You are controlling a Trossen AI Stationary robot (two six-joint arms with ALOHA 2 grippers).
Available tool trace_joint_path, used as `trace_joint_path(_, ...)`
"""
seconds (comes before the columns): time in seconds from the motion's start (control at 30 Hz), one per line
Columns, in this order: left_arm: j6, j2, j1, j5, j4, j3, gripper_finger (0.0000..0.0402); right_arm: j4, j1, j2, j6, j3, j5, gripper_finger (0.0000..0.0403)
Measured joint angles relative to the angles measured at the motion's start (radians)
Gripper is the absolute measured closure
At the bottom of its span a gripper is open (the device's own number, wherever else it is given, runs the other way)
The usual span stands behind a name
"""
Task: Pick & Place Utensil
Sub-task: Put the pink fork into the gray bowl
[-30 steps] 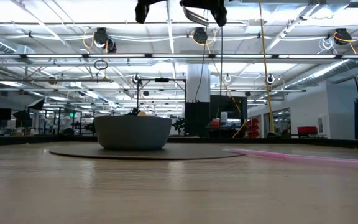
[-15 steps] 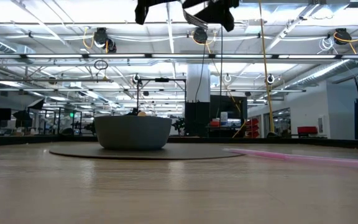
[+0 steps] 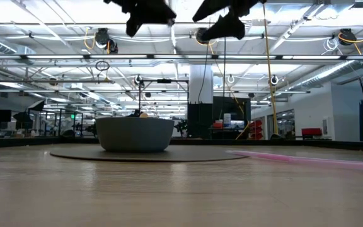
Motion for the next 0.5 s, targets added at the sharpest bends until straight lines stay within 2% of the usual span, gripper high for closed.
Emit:
trace_joint_path(0.17, -0.015, 0.0, 0.006, -0.039, -0.158, 0.0, 0.0342, -0.05, 0.0, 0.0, 0.017, 0.0, 0.0, 0.0105)
trace_joint_path(0.4, -0.02, 0.0, 0.046, -0.037, -0.299, 0.0, 0.0349, -0.058, 0.0, 0.0, 0.017, 0.0, -0.001, 0.0109)
trace_joint_path(0.5, -0.066, 0.0, 0.086, -0.016, -0.355, 0.0, 0.0347, -0.058, 0.0, 0.0, 0.017, 0.0, 0.0, 0.0109)
